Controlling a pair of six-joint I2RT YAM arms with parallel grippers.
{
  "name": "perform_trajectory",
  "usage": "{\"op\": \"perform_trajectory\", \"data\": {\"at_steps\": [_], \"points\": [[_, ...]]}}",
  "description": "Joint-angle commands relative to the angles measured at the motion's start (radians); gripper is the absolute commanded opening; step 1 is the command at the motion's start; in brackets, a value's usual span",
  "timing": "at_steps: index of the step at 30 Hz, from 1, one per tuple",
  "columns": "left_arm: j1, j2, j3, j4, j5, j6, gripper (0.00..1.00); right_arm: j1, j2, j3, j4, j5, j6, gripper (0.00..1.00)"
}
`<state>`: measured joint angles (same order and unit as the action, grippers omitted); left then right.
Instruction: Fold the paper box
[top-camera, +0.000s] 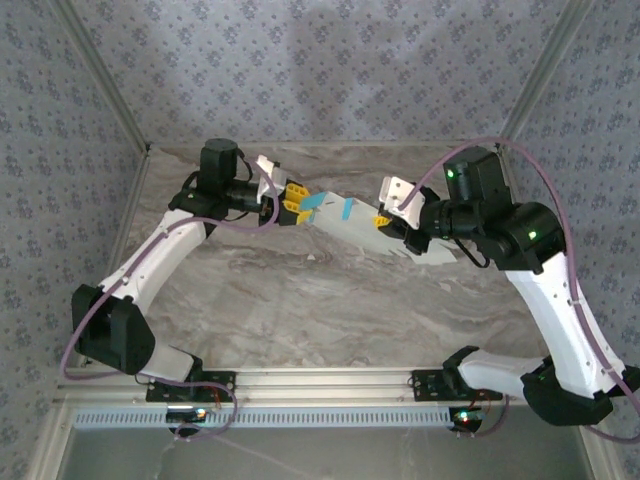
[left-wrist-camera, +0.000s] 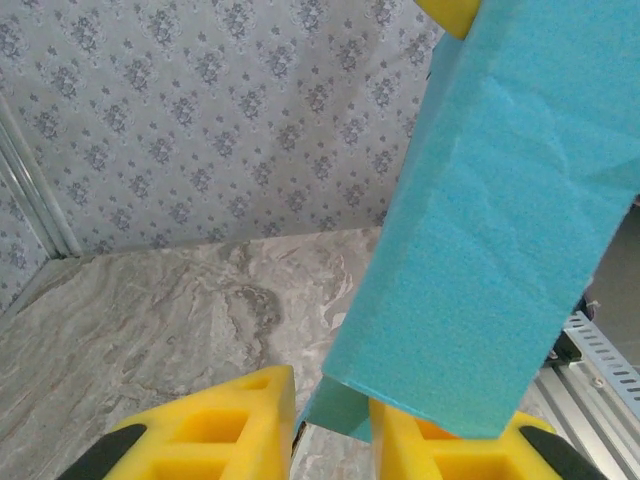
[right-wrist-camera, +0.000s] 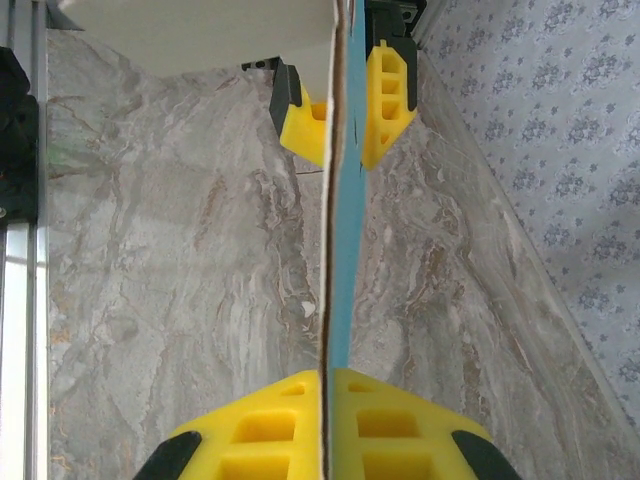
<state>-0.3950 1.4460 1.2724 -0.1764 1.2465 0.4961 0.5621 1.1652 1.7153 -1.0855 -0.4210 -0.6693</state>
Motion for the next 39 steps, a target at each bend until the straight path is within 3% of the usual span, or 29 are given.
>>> {"op": "perform_trajectory", "data": {"at_steps": [1,17,26,34,39], "points": [[0.006,-0.022,-0.001,-0.018,-0.005,0.015,0.27,0.002,-0.032,0.011,0.045,-0.130,0.016,0.00],[0.012,-0.030,0.008,-0.014,0.029,-0.011,0.30,-0.056,-0.036,0.002,0.094,-0.219,0.070,0.00],[-0.027,-0.012,0.050,-0.147,0.029,0.085,0.38,-0.059,-0.027,0.021,0.090,-0.276,0.075,0.00],[-0.046,-0.018,0.068,-0.199,-0.037,0.158,0.41,-0.054,-0.010,0.029,0.076,-0.324,0.090,0.00],[-0.056,-0.047,0.047,-0.176,-0.155,0.200,0.39,-0.045,-0.018,0.018,0.067,-0.323,0.084,0.00]]}}
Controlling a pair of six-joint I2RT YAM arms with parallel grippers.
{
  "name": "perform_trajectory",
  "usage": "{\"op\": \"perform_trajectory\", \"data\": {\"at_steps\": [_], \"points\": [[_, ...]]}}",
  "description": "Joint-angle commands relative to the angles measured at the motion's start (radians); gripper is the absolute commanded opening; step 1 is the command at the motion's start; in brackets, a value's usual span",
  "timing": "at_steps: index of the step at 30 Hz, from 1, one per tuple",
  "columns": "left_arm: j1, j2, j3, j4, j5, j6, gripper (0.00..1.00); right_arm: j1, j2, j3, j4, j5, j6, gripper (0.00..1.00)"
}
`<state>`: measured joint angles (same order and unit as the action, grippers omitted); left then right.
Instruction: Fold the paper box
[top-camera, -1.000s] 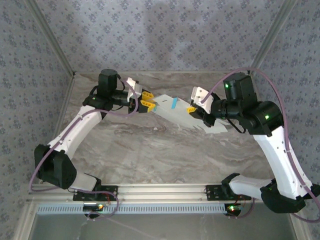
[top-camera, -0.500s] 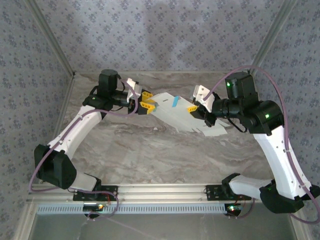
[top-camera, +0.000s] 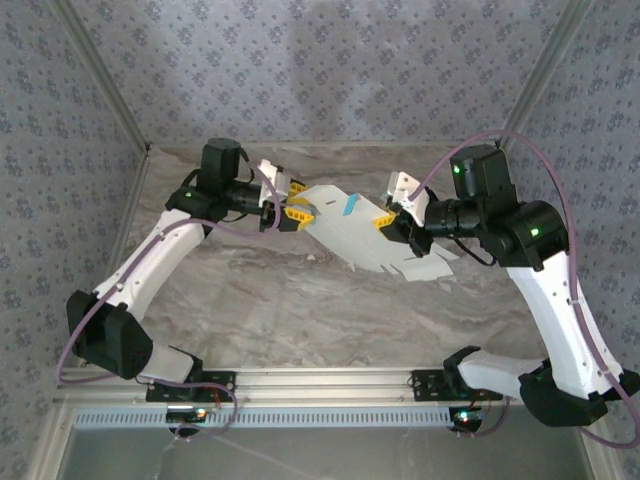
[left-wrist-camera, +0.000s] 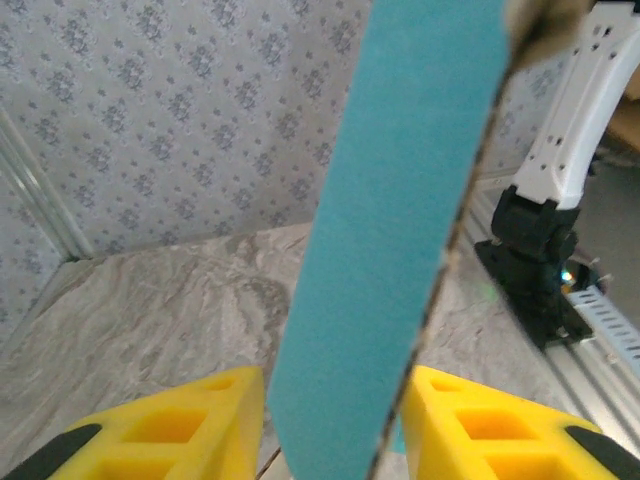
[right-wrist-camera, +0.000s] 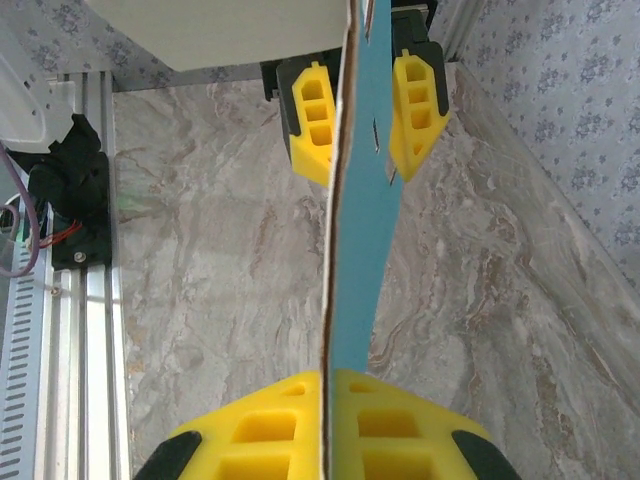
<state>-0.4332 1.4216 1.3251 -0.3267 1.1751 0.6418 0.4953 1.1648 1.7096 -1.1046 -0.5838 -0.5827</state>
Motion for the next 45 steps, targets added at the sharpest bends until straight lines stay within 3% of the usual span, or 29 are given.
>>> {"op": "perform_trajectory", "data": {"at_steps": [1,12,31,37,45], "points": [[-0.018,-0.035,-0.010,-0.020,-0.108,0.066,0.39,0.025,-0.019,0.024,0.080,-0.152,-0.007,0.00],[-0.027,-0.080,0.001,-0.059,-0.233,0.153,0.40,0.052,-0.024,0.017,0.048,-0.085,-0.045,0.00],[-0.017,-0.174,-0.102,0.117,-0.420,0.132,0.42,0.066,-0.020,0.013,0.046,-0.008,-0.071,0.00],[0.004,-0.177,-0.123,0.147,-0.403,0.098,0.42,0.064,-0.020,0.011,0.048,-0.018,-0.076,0.00],[0.001,-0.144,-0.113,0.185,-0.130,-0.029,0.44,0.050,-0.007,0.014,0.060,-0.058,-0.072,0.00]]}}
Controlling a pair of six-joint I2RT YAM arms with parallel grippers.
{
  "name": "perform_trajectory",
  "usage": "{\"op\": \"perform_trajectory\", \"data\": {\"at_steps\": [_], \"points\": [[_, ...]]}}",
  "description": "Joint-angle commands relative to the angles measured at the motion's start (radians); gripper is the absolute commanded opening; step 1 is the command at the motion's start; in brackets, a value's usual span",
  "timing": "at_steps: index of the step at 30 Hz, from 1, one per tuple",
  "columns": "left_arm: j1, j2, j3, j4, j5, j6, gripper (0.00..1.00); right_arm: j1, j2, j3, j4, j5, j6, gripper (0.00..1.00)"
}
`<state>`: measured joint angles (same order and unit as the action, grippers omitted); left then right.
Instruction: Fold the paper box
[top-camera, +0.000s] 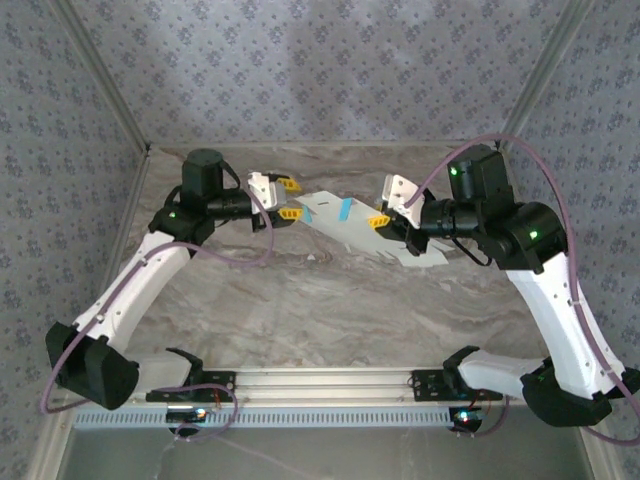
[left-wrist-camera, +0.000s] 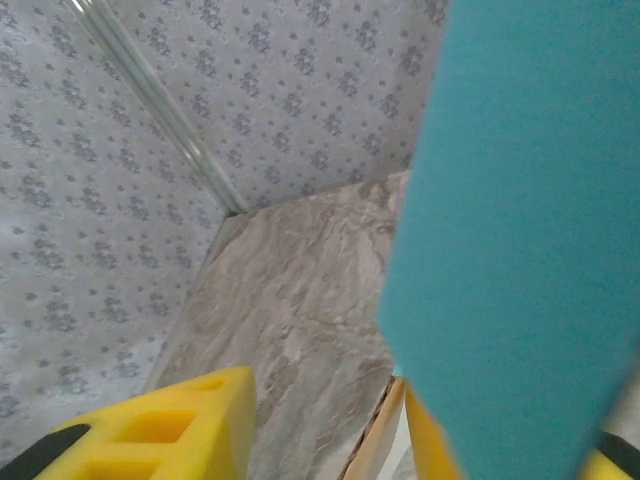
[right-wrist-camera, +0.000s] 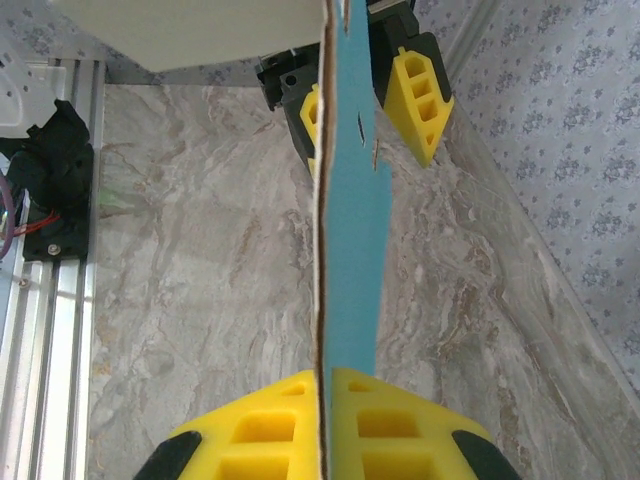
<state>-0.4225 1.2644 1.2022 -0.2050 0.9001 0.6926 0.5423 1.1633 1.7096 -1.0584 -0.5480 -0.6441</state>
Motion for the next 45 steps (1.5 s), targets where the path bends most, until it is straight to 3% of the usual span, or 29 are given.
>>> {"op": "perform_trajectory", "data": {"at_steps": [1,13,21,25,31,39,45], "points": [[-0.016,0.016,0.012,0.065,0.167,-0.091,0.45,0.002,-0.001,0.016,0.015,-0.096,-0.011,0.00],[-0.050,0.039,0.075,-0.060,0.249,-0.048,0.41,-0.016,0.026,0.011,0.029,-0.113,-0.001,0.00],[-0.071,0.067,0.093,-0.132,0.232,0.008,0.21,-0.009,0.042,0.005,0.056,-0.087,0.006,0.00],[-0.073,0.067,0.090,-0.153,0.208,0.033,0.04,-0.010,0.041,0.011,0.059,-0.057,0.000,0.00],[-0.058,0.031,0.073,-0.182,0.093,0.089,0.33,-0.012,0.021,0.008,0.053,0.016,-0.030,0.00],[0.003,-0.003,0.075,-0.159,0.116,0.068,0.36,-0.012,-0.013,-0.013,0.025,-0.009,-0.068,0.00],[0.005,-0.012,0.064,-0.192,0.081,0.101,0.38,-0.009,-0.031,-0.030,0.021,0.050,-0.092,0.00]]}}
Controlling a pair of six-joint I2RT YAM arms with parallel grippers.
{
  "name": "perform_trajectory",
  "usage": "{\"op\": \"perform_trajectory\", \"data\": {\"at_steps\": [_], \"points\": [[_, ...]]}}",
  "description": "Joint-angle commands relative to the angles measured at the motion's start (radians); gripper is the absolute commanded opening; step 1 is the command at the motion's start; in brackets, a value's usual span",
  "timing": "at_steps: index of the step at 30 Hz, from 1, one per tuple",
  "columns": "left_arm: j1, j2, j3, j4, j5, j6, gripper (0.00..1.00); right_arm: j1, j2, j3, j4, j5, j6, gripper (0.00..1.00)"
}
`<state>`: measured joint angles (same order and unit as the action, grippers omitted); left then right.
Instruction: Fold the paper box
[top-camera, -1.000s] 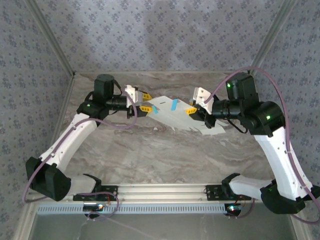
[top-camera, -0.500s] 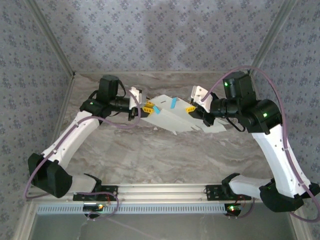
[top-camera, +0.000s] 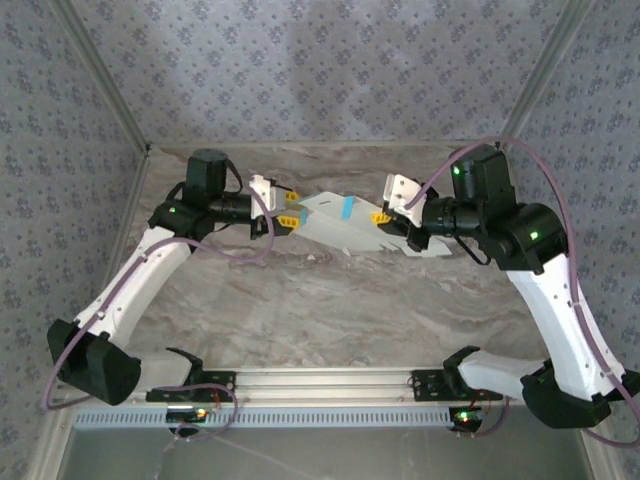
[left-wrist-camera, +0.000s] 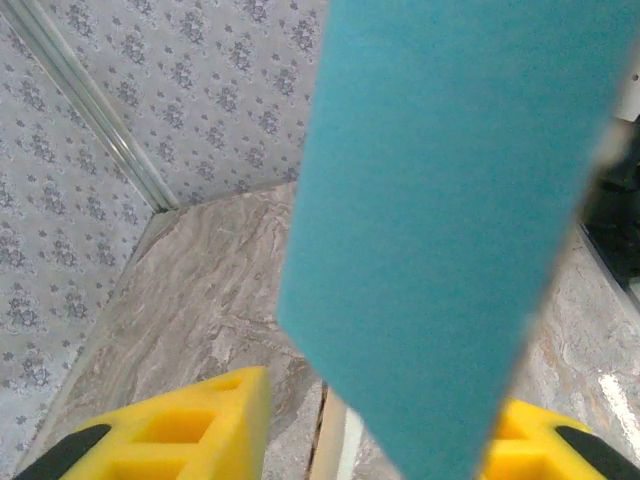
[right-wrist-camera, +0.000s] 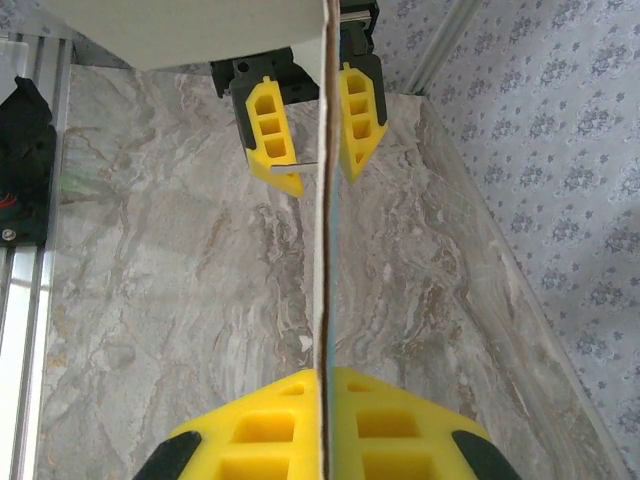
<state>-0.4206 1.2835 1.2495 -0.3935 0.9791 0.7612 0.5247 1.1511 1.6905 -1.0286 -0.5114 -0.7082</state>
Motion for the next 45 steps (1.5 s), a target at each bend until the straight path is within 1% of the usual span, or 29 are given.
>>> {"op": "perform_trajectory", "data": {"at_steps": [1,4,6,9,13,17,21,27,33,36,45], "points": [[0.004,-0.035,0.009,0.003,-0.003,0.032,0.39,0.009,-0.022,-0.013,-0.006,0.020,-0.028,0.00],[-0.004,-0.041,-0.005,0.008,-0.003,0.028,0.41,0.010,-0.025,-0.017,0.001,0.067,-0.040,0.00],[-0.022,-0.038,-0.008,-0.024,-0.050,0.068,0.43,0.017,-0.024,-0.017,0.005,0.105,-0.051,0.00],[-0.024,-0.045,-0.024,-0.030,-0.110,0.100,0.43,0.024,-0.024,-0.013,0.003,0.123,-0.064,0.00],[-0.014,-0.052,-0.016,-0.029,-0.141,0.115,0.43,0.033,-0.025,-0.012,-0.003,0.124,-0.073,0.00],[-0.014,-0.049,-0.011,-0.062,-0.205,0.169,0.42,0.037,-0.026,-0.019,-0.005,0.143,-0.084,0.00],[-0.014,-0.060,-0.035,-0.019,-0.268,0.180,0.42,0.042,-0.028,-0.023,-0.009,0.141,-0.088,0.00],[-0.012,-0.072,-0.029,0.006,-0.204,0.138,0.41,0.042,-0.022,-0.026,-0.014,0.106,-0.078,0.00],[0.002,-0.078,-0.026,0.063,-0.046,0.030,0.43,0.040,-0.009,-0.020,-0.007,0.085,-0.061,0.00],[0.001,-0.069,-0.027,0.079,0.011,-0.009,0.44,0.039,0.002,-0.014,-0.007,0.074,-0.053,0.00],[-0.024,-0.033,-0.027,0.093,0.029,-0.021,0.45,0.037,0.024,0.013,0.013,0.019,-0.012,0.00]]}}
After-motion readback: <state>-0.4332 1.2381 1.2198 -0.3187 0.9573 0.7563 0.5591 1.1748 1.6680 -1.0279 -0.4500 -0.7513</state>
